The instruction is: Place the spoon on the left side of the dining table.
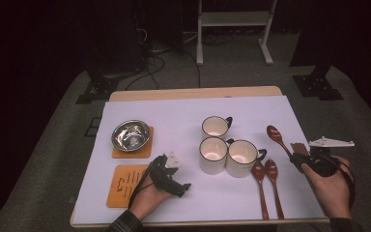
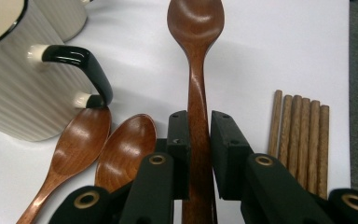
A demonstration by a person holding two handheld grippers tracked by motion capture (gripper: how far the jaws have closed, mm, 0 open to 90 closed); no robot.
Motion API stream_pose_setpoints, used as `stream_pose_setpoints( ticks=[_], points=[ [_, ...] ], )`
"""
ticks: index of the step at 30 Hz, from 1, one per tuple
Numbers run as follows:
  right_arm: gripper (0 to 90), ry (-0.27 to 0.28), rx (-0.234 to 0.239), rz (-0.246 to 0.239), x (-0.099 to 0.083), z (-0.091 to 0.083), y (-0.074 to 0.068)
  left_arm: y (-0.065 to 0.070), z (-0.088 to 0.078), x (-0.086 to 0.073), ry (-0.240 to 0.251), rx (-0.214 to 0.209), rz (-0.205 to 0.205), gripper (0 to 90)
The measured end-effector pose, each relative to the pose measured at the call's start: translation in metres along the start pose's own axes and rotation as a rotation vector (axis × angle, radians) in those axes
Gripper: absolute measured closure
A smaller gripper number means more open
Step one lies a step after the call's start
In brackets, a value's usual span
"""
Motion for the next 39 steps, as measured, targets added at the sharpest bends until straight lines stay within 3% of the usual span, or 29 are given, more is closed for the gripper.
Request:
stream_pose_setpoints(
  ticks=[39],
  points=[
    [77.5, 0.044, 0.058, -0.059, 0.04, -0.002, -0.012, 0.0, 0.0, 0.0, 0.0, 0.0, 0.0, 1.7]
  ],
)
Point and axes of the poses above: each handheld gripper's, and its own axes: z roughly forward along the jaws, x roughly out of its top, y roughly to its right, the point moved 5 cm from there along z, roughly forward along the jaws, and after that the axes turned 9 degrees about -x, right-handed, at the moved point
